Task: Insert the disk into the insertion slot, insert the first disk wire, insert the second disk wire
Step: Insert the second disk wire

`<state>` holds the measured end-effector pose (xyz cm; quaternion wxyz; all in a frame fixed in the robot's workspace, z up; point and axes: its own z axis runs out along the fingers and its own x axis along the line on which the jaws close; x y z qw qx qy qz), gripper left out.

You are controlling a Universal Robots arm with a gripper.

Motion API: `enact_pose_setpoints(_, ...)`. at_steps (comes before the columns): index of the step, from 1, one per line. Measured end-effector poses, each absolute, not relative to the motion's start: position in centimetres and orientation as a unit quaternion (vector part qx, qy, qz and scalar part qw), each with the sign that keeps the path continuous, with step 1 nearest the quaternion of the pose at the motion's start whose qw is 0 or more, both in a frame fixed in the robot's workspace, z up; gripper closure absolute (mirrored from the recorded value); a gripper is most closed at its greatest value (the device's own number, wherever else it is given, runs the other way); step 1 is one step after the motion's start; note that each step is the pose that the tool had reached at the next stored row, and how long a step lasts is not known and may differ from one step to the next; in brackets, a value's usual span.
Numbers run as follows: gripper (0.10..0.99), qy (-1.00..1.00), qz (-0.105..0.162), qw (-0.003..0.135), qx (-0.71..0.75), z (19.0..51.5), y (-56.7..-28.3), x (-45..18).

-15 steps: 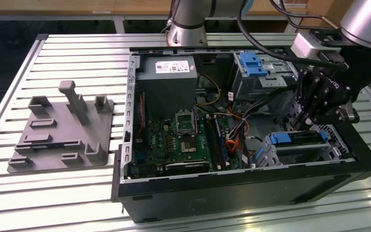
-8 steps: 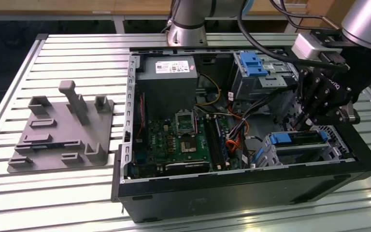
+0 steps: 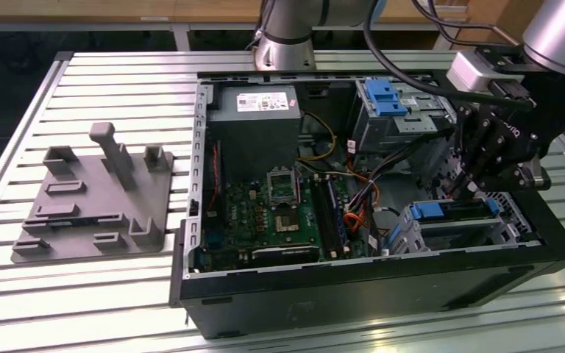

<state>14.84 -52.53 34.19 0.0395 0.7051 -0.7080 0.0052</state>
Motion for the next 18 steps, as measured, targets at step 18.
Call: enact_pose_setpoints(18,0.945,-0.708,0.005,0.04,0.705,33.79,-52.77,14.94)
